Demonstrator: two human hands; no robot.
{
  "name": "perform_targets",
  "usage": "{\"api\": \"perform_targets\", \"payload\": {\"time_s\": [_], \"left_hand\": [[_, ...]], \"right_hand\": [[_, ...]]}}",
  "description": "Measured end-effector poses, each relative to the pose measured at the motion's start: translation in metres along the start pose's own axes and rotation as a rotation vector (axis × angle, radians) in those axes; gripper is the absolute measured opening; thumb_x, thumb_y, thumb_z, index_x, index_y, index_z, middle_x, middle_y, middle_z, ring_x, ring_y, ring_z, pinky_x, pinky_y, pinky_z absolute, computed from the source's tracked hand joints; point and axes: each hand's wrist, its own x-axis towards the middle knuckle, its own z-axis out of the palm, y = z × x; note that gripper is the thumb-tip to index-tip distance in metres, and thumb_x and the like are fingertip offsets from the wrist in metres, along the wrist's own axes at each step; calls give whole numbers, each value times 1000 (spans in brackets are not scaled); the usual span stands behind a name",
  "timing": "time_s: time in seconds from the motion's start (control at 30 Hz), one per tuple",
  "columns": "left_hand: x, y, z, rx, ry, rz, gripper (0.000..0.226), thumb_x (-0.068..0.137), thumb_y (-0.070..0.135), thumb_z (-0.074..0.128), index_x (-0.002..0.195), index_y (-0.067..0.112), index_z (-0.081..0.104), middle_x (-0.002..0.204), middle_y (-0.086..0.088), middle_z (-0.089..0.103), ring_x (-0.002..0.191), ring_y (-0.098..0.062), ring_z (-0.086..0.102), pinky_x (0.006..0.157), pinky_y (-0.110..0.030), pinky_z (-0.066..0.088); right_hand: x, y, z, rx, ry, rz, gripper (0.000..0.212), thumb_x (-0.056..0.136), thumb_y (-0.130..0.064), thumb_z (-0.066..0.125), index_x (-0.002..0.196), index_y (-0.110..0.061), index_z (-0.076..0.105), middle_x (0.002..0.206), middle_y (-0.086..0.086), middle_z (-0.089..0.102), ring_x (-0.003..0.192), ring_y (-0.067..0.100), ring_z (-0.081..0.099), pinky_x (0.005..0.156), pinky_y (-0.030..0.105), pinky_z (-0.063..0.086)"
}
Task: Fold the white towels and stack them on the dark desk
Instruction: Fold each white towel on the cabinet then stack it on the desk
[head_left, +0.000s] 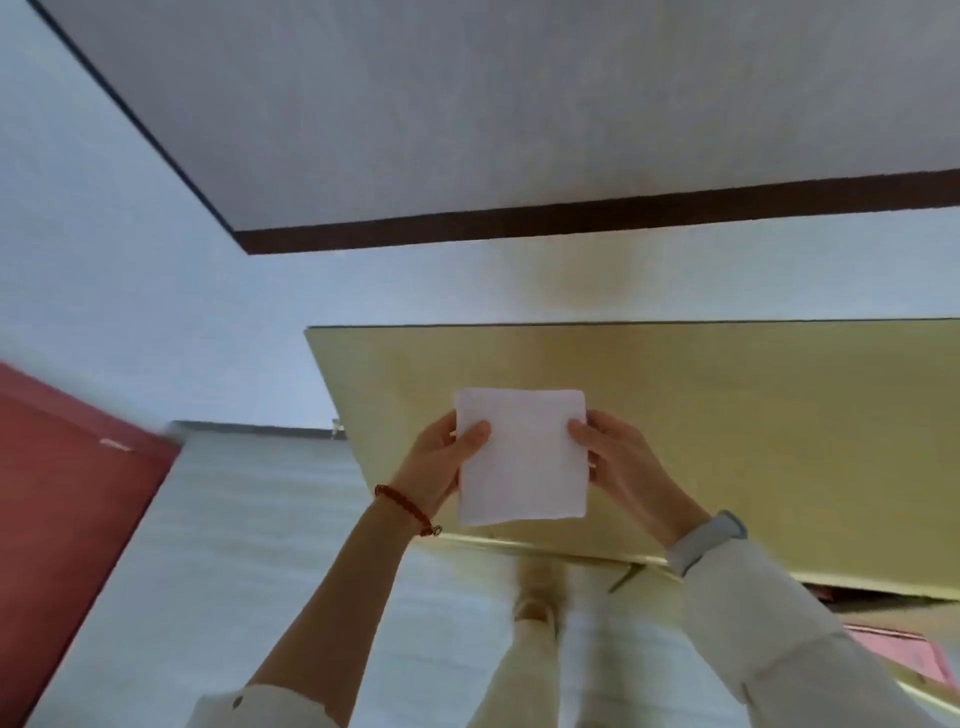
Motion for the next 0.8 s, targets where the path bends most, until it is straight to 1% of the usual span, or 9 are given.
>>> {"api": "perform_targets", "payload": {"time_s": [0.07,0.17,0.23,0.3,0.4,0.47,0.57,0.7,0.8], "left_hand": [[-40,-21,-37,94,221,-12,9,92,16,52,97,15,60,92,-7,64,84,-23,59,79,-43,51],[-108,-50,-84,349,563,50,19,94,19,48,76,13,51,70,-4,51,65,-18,46,59,-28,40],[-160,-66,-112,452,820,68,21,94,21,46,75,13,47,64,2,47,60,-13,42,51,-20,31],[-216,-82,-142,476,1066,58,18,94,23,45,78,14,45,64,9,47,61,-13,44,47,-18,28],[-307,-111,-197,448,1339,10,16,95,25,44,86,13,49,67,4,53,65,-23,51,53,-28,27],[-376,-139,-238,429,1493,-30,20,94,26,44,96,9,55,76,-5,61,73,-30,57,56,-28,30],[-497,-190,-294,429,1669,-105,22,94,25,45,102,8,57,85,-11,65,79,-32,60,60,-31,36],[-661,-264,-346,365,1856,-291,19,94,28,45,84,12,48,65,-4,52,73,-34,58,56,-31,31],[-760,-312,-373,286,1970,-361,24,94,27,46,77,10,45,59,-2,48,68,-34,55,55,-33,32]], "right_hand": [[-6,17,45,-206,-22,-29,11,92,-10,51,98,-9,60,79,-1,63,73,15,59,62,26,49],[-14,47,123,-665,-92,-221,13,92,-15,51,100,-14,60,72,-4,56,71,19,52,62,29,40],[-29,64,181,-909,-117,-419,18,92,-20,50,104,-12,61,75,1,59,71,24,54,64,30,39],[-52,83,245,-1045,-151,-663,21,92,-23,51,103,-12,64,78,5,66,70,29,60,60,29,39],[-99,118,348,-1098,-314,-886,37,89,-38,38,99,-16,67,70,4,67,58,28,63,49,27,42],[-139,154,418,-1101,-456,-916,43,90,-41,33,106,-18,66,77,5,70,63,30,64,52,32,47],[-216,223,521,-1043,-643,-936,32,95,-34,41,113,-18,62,90,5,71,76,34,64,60,35,46],[-339,317,647,-955,-883,-927,26,96,-31,41,101,-13,60,88,6,68,79,37,60,59,32,35],[-423,373,720,-904,-1026,-922,37,95,-38,33,102,-12,58,98,5,67,87,36,59,63,36,39]]}}
